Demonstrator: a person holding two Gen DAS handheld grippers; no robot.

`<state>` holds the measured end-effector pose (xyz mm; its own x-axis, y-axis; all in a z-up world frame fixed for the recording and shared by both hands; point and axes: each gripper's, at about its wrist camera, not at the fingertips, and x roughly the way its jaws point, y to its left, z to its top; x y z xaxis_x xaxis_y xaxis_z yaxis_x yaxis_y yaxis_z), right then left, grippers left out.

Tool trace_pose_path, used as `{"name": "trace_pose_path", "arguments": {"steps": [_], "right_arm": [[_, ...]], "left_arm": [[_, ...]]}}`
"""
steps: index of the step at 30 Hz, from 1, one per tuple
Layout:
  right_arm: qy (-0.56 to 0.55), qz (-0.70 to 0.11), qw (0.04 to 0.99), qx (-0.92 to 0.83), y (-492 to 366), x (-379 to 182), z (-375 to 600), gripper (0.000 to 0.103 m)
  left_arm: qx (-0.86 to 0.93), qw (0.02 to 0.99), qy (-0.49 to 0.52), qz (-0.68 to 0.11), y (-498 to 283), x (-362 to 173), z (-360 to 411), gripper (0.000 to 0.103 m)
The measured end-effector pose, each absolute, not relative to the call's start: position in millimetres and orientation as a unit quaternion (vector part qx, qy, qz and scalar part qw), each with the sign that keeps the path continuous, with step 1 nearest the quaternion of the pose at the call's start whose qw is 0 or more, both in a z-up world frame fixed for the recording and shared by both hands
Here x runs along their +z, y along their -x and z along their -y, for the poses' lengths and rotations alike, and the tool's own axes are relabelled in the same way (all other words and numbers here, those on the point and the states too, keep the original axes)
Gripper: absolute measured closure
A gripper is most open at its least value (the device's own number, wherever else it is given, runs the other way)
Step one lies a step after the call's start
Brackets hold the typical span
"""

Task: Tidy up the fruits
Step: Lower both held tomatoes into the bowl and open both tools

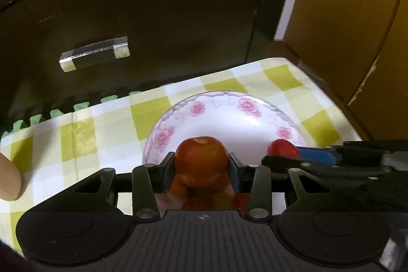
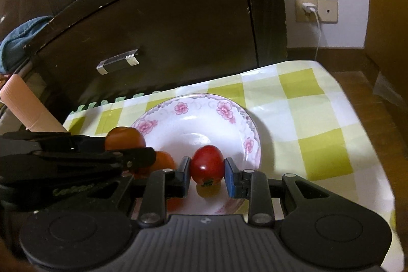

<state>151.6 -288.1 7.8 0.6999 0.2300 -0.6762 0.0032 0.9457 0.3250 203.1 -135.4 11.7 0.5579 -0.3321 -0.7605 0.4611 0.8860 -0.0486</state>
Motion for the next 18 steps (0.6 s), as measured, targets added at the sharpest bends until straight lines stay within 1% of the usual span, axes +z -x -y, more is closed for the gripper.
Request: {"name": "trace_pose_path", "arguments": {"steps": [4, 9, 18], "right_arm": [[-0.128, -0.374, 0.917, 0.053, -155, 9, 284, 0.074], [-0.155, -0.376, 0.912, 0.056, -161, 6, 290, 0.074], [-0.155, -0.373, 0.914, 0.050, -166, 5, 290, 0.074]], "left_arm": [[-0.230, 0.876, -0.063, -0.418, -209, 7, 136, 0.053], [-0.224, 0.877, -0.069, -0.420, -214, 6, 137, 0.053], [-0.218, 0.876, -0.062, -0.426, -221, 6, 136, 0.049]]}}
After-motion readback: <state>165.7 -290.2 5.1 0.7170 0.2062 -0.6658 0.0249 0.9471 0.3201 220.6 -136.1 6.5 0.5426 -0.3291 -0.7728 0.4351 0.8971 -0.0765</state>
